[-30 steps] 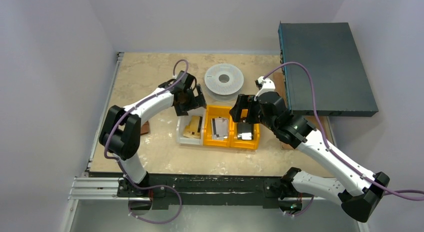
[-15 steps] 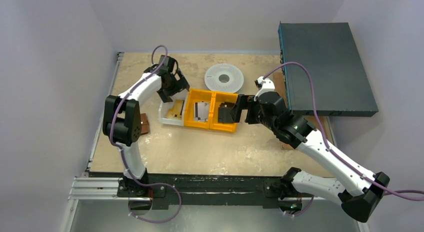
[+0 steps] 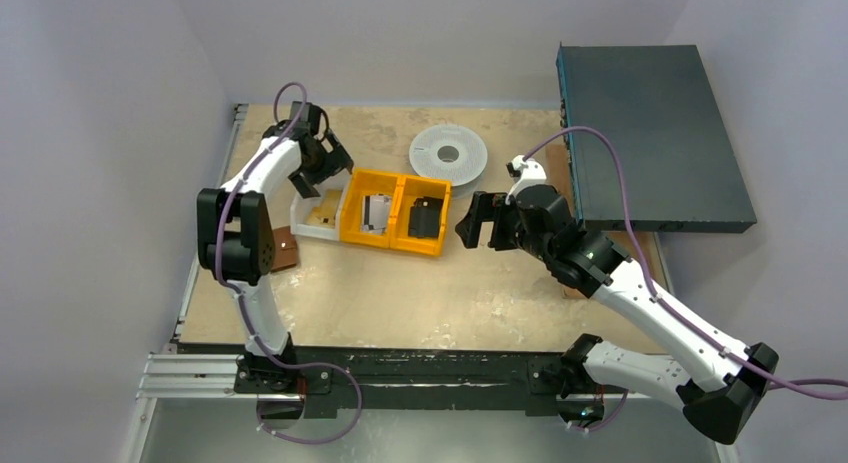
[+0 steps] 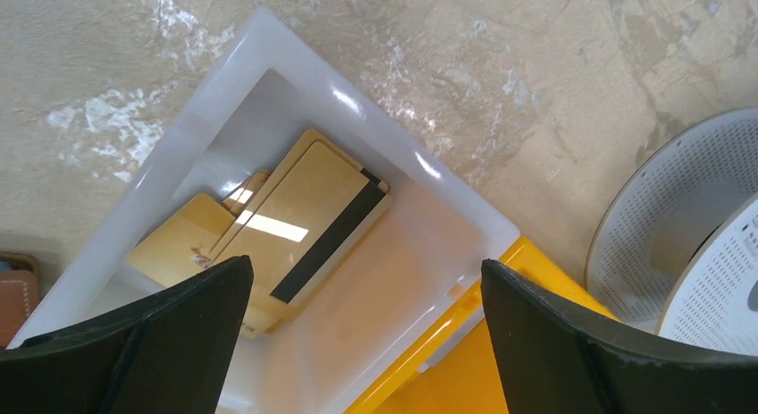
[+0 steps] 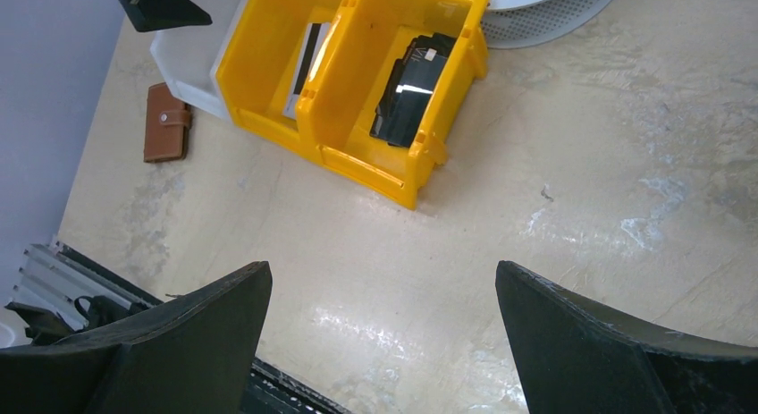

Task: Take the credit cards out of the card holder
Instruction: Move the storage box to the center of the board, then move the card holder to the center of the board.

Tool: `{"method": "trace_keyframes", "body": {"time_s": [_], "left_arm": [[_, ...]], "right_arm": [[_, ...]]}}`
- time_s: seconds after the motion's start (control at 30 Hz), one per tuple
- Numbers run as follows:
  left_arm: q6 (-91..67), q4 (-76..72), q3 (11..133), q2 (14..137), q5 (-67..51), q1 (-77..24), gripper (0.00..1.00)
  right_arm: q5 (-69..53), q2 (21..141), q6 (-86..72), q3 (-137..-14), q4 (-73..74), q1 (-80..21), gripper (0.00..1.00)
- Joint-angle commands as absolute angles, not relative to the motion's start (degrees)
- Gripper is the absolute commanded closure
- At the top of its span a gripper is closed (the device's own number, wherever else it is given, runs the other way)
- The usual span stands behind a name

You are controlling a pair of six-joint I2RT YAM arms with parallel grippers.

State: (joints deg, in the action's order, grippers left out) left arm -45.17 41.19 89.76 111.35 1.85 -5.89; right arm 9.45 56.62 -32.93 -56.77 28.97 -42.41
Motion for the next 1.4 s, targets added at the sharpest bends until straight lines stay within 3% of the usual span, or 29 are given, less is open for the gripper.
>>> {"method": "trace_keyframes", "body": {"time_s": [0.0,0.27,0.47,0.6,0.8,1.37], "left_arm": [[-41.23,43.81,87.23,102.3,3.95,-5.94,0.0],[-47.46,49.53,72.17,84.54,17.56,-4.21,0.0],[-52.42,46.64,60.19,79.08,17.21,5.54,0.01],[-53.67,44.56,58.84,81.22,15.51,9.18,0.13],[-55.12,42.03,60.75,86.97,12.29,9.82,0.41],[-61.48,40.28,57.81,92.77,12.33,9.84,0.64]], "right_arm": [[8.56,56.58,-32.05,-56.38,26.84,-42.45,0.01],[6.53,57.02,-29.84,-55.58,25.3,-42.43,0.01],[2.73,56.99,-28.92,-53.19,23.58,-42.45,0.01],[1.33,56.72,-28.78,-51.69,23.12,-42.42,0.01],[1.87,55.79,-28.53,-50.63,22.85,-42.45,0.01],[2.29,56.41,-27.34,-50.01,22.73,-42.43,0.01]]}}
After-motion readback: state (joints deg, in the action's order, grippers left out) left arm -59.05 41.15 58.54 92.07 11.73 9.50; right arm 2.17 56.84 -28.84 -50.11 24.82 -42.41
